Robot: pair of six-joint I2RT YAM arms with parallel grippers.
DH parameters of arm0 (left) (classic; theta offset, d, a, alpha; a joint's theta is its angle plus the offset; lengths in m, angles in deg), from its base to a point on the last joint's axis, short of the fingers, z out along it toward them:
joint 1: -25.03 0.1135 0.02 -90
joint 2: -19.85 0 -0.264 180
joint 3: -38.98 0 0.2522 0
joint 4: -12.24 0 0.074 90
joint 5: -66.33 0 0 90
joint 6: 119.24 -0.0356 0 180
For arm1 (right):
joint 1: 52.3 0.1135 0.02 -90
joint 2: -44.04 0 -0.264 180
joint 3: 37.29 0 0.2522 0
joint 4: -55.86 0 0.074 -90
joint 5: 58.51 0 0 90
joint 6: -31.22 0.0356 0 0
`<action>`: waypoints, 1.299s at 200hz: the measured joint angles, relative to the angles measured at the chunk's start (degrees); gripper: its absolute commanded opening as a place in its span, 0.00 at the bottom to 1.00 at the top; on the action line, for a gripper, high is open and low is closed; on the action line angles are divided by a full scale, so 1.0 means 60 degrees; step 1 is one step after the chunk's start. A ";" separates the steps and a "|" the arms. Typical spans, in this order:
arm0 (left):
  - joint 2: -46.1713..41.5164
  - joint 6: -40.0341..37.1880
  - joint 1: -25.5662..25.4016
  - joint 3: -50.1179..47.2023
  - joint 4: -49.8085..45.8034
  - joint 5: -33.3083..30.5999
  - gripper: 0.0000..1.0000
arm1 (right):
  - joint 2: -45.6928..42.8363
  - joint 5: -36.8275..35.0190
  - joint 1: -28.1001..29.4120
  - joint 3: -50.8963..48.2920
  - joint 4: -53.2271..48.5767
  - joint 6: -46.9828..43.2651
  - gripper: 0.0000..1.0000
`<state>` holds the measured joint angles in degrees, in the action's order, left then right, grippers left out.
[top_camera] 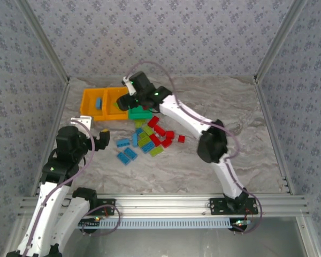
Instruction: Sort the legos into containers by color
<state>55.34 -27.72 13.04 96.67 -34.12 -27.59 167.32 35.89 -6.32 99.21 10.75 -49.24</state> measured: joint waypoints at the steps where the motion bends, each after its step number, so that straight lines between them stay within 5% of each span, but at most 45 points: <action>1: 0.0011 0.0015 0.0000 0.0000 0.0004 0.0000 0.99 | -0.0178 -0.0004 0.0007 -0.0168 -0.0007 0.0000 0.83; 58: 0.2422 0.2055 0.0124 0.0448 -0.0047 0.0801 0.99 | -0.6444 0.0164 0.0178 -0.6878 0.0801 0.0262 0.92; 114: 0.5901 0.4444 -0.0820 0.1220 0.0062 0.1089 0.99 | -0.9347 -0.0193 0.0331 -1.1610 0.1053 0.1071 0.96; 175: 0.8003 0.5140 -0.1180 0.1086 0.1049 0.0033 0.96 | -1.0684 -0.0838 0.0408 -1.2520 0.0761 0.1388 0.98; 260: 0.8939 0.5260 -0.1184 0.0459 0.2299 0.0812 0.85 | -1.1194 -0.1559 0.0379 -1.2520 0.0605 0.1596 0.98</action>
<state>108.97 3.84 5.94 99.42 -20.33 -22.72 100.15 26.54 -4.05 24.09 14.38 -39.67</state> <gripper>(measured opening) 0.861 0.978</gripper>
